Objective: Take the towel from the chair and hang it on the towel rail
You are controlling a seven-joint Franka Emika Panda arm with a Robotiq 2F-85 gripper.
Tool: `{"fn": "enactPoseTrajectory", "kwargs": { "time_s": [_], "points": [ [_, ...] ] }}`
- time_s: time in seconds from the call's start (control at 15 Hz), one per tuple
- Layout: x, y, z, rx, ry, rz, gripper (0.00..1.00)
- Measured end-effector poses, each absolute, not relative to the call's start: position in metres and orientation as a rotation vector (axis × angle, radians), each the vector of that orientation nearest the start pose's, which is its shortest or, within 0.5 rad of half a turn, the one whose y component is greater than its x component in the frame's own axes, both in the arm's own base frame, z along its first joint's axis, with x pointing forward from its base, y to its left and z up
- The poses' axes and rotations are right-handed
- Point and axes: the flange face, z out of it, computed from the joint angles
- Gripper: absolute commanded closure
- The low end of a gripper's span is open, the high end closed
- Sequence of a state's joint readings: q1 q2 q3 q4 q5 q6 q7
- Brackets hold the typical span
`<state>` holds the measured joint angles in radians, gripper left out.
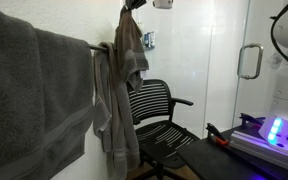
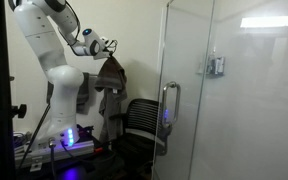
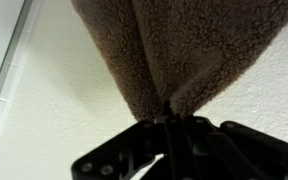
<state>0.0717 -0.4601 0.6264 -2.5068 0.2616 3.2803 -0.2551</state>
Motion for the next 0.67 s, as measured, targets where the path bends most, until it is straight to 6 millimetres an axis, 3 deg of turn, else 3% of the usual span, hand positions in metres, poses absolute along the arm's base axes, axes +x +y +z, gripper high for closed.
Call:
{"fn": "enactPoseTrajectory", "kwargs": {
  "time_s": [0.2, 0.4, 0.67],
  "points": [
    [0.327, 0.330, 0.597, -2.155, -1.074, -1.794, 0.98],
    [0.292, 0.366, 0.634, -1.964, -1.214, -1.870, 0.98],
    [0.246, 0.407, 0.648, -1.756, -1.390, -1.828, 0.98]
  ]
}}
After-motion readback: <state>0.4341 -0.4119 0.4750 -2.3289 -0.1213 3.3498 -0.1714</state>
